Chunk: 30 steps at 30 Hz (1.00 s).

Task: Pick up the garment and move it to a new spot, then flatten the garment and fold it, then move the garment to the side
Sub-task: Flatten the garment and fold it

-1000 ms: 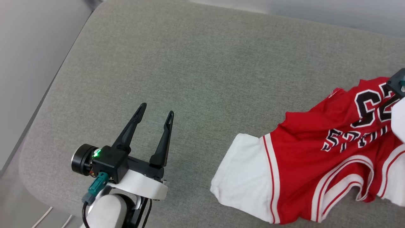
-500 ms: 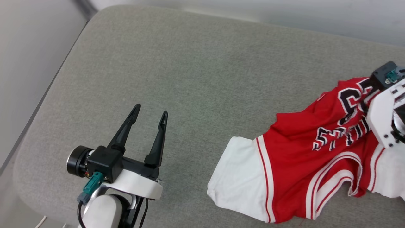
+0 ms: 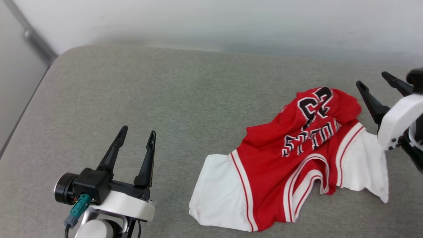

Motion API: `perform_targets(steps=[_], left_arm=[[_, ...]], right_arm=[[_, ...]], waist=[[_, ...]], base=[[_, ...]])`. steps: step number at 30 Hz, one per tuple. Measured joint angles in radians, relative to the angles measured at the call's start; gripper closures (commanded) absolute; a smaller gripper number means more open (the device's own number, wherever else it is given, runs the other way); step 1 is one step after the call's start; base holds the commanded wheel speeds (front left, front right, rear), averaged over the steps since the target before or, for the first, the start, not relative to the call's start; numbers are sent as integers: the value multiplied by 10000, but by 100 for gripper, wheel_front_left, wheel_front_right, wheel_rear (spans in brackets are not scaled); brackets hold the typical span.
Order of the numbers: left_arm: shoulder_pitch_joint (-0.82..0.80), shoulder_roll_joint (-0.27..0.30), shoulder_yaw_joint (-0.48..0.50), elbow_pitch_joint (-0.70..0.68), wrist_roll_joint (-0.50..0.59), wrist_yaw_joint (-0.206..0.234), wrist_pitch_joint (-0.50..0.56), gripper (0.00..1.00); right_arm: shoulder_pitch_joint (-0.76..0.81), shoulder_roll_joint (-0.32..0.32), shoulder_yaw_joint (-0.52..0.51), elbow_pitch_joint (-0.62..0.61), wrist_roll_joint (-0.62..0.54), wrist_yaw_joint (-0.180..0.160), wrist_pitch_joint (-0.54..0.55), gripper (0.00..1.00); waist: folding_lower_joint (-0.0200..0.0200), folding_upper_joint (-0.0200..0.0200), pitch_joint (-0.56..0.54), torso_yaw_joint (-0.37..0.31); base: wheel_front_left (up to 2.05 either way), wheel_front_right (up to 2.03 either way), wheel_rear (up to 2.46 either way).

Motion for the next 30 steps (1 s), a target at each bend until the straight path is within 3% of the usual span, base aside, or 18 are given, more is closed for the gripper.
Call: perform_targets(steps=[8, 10, 11, 18, 21, 24, 30], left_arm=[[532, -12, 104, -90, -169, -86, 0, 0], [685, -17, 54, -69, -194, -144, -2, 0], [887, -17, -82, -13, -286, -190, 4, 0], [1427, 67, -577, -29, -830, -395, 1141, 0], [1408, 169, -612, -297, -955, -261, 2050, 0], [1408, 343, -740, -738, -999, 17, 3705, 0], [1468, 869, -1335, -1806, -1158, 146, 6911, 0]], right_arm=[[2749, 1354, -2472, -2405, -838, 0, -945, 0], [3575, 1850, -3049, -3062, -1156, 0, -1026, 0], [4736, 2685, -3956, -4067, -1687, -4, -1124, 0], [6291, 3998, -4581, -5841, -2504, -2, -1003, 0], [6441, 4167, -4612, -6226, -2677, 0, -867, 0], [6447, 4171, -4665, -6454, -2790, -2, -729, 0], [6426, 4186, -4694, -6748, -2987, -2, -575, 0]], waist=[[0, 0, -387, -711], [-1, 0, -455, -798], [-1, 0, -500, -823], [-1, 0, -451, -993], [-1, 0, -339, -1096], [-1, 0, -193, -1201], [-1, 0, 218, -1438]], base=[[0, 0, 0], [0, 0, 0], [0, 0, 0], [0, 0, 0], [0, 0, 0], [0, 0, 0], [0, 0, 0]])
